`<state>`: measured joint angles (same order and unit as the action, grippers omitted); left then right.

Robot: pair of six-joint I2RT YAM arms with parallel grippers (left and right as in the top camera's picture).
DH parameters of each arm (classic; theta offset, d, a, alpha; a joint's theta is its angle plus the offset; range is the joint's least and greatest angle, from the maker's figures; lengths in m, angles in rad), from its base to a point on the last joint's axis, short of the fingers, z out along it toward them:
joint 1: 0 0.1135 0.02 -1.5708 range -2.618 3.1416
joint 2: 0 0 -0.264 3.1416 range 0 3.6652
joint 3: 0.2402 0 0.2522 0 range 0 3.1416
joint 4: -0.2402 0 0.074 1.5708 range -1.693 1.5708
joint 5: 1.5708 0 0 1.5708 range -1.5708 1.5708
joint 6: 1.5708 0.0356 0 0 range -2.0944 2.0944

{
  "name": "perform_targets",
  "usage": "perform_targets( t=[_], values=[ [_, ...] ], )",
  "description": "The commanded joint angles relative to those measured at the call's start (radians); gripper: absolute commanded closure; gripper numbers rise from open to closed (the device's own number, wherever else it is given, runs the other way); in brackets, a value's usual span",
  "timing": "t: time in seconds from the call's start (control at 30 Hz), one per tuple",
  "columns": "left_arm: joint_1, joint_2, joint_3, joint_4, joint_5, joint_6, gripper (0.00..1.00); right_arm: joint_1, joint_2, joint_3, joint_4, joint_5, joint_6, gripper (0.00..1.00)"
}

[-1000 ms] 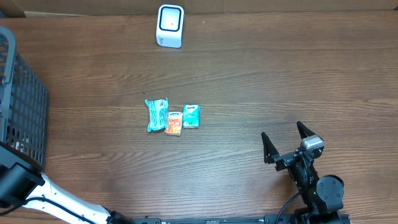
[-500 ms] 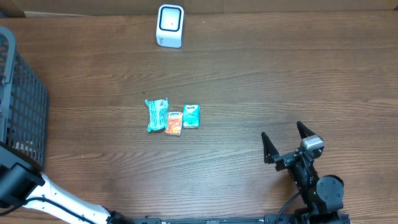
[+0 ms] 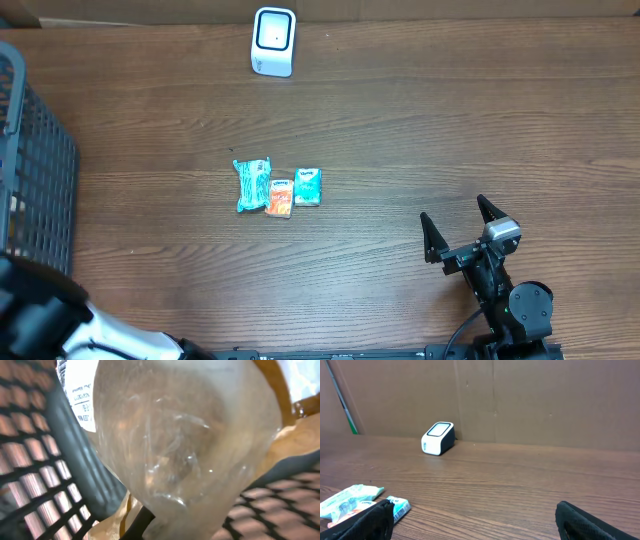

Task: Scan the item barcode
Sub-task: 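Reach the left gripper into the basket and grasp the clear bread bag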

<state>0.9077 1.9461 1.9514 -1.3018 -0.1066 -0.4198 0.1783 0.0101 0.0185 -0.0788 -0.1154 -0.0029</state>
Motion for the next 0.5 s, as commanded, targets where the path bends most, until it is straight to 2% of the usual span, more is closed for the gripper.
perform_targets(
  t=[0.0,0.13,0.3,0.47],
  values=[
    [-0.001,-0.201,0.084,0.023,0.062,-0.007,0.96,0.005,-0.007,-0.010,0.006,0.003,0.002,0.00],
    [-0.001,-0.331,0.101,0.064,0.162,-0.013,0.96,0.005,-0.007,-0.010,0.006,0.003,0.002,0.00],
    [-0.002,-0.498,0.102,0.112,0.314,-0.079,0.96,0.005,-0.007,-0.010,0.006,0.003,0.002,0.00],
    [-0.036,-0.631,0.102,0.131,0.418,-0.077,0.96,0.005,-0.007,-0.010,0.006,0.003,0.002,0.00]
  ],
)
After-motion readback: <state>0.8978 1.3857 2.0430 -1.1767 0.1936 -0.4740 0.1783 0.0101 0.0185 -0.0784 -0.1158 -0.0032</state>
